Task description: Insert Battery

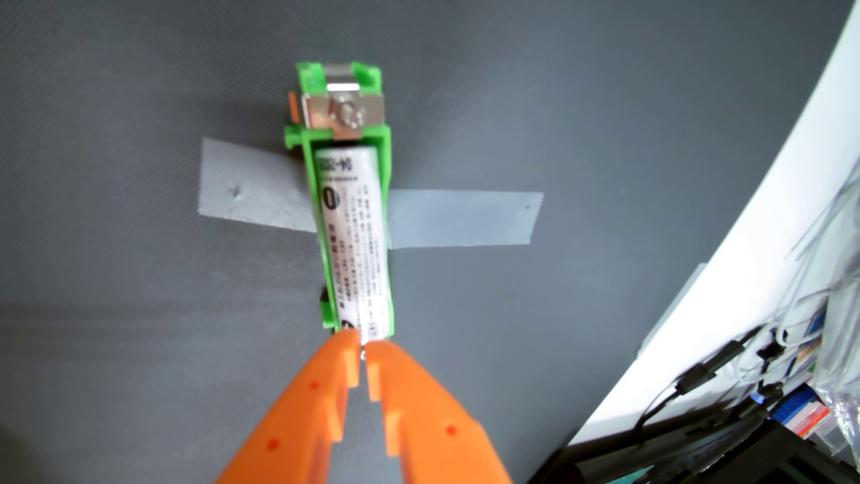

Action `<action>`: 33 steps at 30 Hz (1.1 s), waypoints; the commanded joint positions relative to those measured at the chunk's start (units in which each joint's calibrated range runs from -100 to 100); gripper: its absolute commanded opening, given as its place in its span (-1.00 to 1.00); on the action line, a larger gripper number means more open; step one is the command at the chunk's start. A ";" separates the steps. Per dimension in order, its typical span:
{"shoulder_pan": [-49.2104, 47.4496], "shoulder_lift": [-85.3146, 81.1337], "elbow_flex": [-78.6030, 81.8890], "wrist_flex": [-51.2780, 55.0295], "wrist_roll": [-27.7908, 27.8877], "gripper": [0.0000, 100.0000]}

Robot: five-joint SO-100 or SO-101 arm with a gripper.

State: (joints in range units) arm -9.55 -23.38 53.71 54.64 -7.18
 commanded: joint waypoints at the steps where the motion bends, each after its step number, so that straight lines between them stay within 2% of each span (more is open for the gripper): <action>1: 0.34 0.33 -1.61 -2.06 0.07 -0.97; 33: 2.82 1.08 -0.62 -3.92 0.12 -0.97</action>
State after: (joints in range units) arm -7.09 -22.21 53.71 51.38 -7.18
